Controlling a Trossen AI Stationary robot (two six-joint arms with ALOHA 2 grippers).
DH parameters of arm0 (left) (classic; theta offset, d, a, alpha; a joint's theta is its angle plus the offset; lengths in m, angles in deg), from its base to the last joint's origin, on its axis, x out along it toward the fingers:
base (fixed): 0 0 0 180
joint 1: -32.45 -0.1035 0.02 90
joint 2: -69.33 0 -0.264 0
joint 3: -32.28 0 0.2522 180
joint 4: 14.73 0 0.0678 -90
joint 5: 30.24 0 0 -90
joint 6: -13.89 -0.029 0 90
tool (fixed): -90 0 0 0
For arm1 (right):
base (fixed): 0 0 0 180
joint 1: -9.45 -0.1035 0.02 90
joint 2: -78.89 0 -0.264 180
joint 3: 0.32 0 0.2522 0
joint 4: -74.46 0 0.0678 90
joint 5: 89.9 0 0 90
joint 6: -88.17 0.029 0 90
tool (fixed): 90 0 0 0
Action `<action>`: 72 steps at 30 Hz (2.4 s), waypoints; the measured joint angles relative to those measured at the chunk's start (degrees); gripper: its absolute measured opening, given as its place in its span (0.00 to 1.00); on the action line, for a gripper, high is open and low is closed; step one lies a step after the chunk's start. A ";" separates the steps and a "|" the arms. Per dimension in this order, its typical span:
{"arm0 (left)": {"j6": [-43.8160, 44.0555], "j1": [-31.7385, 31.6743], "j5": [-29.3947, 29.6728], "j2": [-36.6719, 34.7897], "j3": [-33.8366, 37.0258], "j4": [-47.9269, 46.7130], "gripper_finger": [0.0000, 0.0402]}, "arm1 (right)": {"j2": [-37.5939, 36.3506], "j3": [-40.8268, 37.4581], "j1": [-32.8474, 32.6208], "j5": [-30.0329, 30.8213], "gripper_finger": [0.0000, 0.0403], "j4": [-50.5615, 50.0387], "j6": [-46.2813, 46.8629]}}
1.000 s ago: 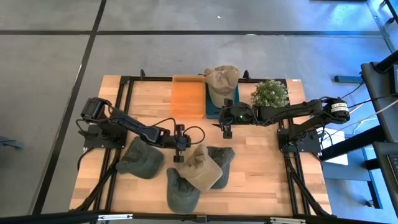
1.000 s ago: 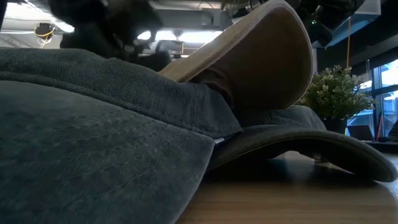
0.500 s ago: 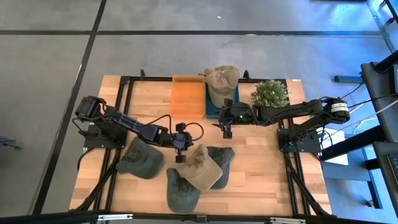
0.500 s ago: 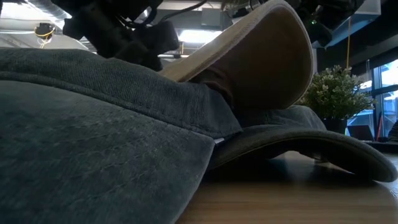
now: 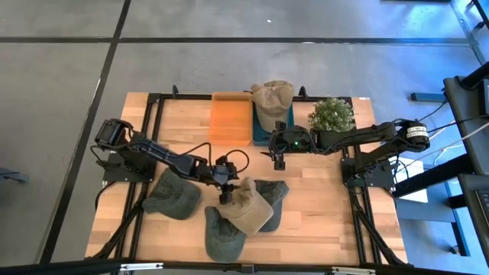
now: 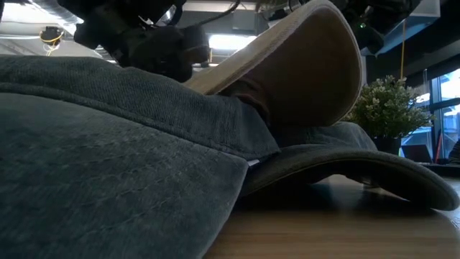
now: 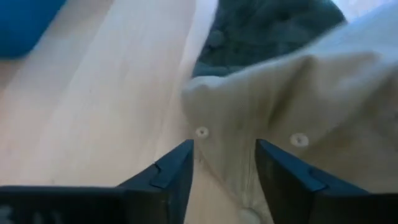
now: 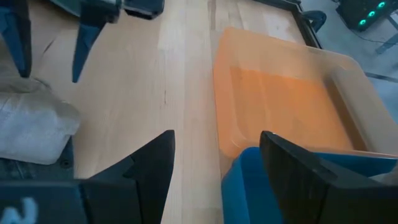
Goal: Pick & Place hat
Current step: Put the brown cap into the right transparent bin
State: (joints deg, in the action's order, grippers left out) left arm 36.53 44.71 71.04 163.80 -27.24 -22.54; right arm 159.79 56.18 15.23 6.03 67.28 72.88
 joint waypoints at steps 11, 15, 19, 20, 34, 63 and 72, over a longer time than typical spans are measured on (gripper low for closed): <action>8.53 0.08 -3.04 9.26 0.05 0.65 0.50 | 0.00 0.00 0.00 -0.11 0.59 -0.43 0.02; 6.32 0.13 -1.38 11.44 -0.25 0.79 0.48 | -0.01 0.00 0.00 -0.12 0.59 -0.49 0.02; 0.71 0.43 0.62 11.73 -0.30 0.12 0.44 | 0.00 0.00 0.00 -0.13 0.59 -1.17 0.03; -0.85 0.50 0.97 11.77 -0.25 0.24 0.42 | 0.00 0.00 0.00 -0.11 0.59 -1.31 0.04; -12.22 0.35 3.57 11.13 0.33 2.33 0.03 | -0.02 0.00 0.00 -0.04 0.59 -1.96 0.01; -35.90 -0.01 16.50 -6.38 -6.46 -6.25 0.01 | -0.08 15.11 0.00 -7.22 0.59 -10.39 9.08; -40.35 -0.81 17.31 -6.05 -8.41 -7.98 0.01 | 0.15 19.32 -0.39 -22.47 0.59 -19.49 16.61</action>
State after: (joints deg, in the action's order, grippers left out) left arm -3.82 43.89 88.34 157.75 -35.65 -30.52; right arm 159.94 75.50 14.83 -16.44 47.79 89.49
